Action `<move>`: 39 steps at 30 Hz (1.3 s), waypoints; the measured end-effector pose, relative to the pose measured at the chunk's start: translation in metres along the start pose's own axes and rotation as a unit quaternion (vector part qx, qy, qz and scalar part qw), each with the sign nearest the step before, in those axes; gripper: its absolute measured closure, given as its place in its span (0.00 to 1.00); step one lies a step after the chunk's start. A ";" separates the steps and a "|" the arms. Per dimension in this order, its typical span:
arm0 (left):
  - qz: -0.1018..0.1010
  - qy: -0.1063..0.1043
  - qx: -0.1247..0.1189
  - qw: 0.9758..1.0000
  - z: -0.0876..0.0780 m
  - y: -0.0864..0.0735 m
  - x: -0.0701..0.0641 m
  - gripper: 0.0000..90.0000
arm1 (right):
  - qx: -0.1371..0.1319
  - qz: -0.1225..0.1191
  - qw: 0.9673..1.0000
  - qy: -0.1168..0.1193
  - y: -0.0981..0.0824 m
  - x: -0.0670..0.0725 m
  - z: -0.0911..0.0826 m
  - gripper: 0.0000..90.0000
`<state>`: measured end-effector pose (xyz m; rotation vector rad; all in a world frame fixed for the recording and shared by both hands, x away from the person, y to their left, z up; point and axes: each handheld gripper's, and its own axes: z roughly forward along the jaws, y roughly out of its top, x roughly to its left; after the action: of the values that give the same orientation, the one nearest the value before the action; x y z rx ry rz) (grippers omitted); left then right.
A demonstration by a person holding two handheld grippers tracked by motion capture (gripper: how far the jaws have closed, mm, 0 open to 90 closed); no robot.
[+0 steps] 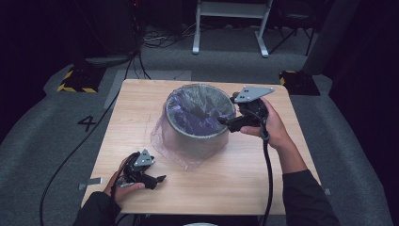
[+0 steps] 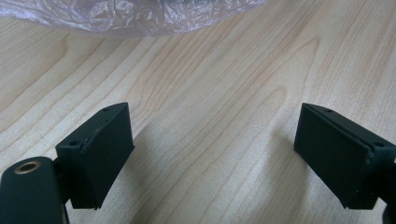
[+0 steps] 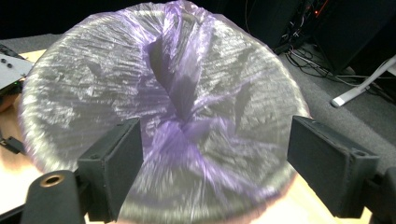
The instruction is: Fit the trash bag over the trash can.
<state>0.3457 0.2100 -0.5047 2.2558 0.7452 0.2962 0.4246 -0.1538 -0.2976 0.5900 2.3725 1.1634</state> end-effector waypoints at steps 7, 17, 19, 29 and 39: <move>0.000 -0.001 0.001 1.000 0.000 0.000 0.000 0.12 | -0.005 -0.004 1.000 -0.014 -0.015 0.002 -0.016 0.20; -0.001 -0.001 0.000 1.000 0.000 0.000 0.000 0.12 | -0.002 -0.007 0.999 -0.036 -0.043 0.005 -0.036 0.20; 0.000 -0.001 0.001 1.000 0.000 0.000 0.000 0.12 | 0.004 -0.005 0.999 -0.038 -0.050 0.004 -0.036 0.20; 0.001 -0.002 0.001 1.000 0.001 0.000 0.000 0.12 | 0.042 -0.009 0.998 -0.055 -0.086 0.005 -0.022 0.19; 0.001 -0.002 0.001 1.000 0.001 0.001 0.000 0.12 | 0.090 0.005 0.994 -0.063 -0.135 0.006 -0.004 0.19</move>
<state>0.3466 0.2097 -0.5047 2.2578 0.7420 0.2927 0.3924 -0.2282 -0.4059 0.7136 2.3819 0.8939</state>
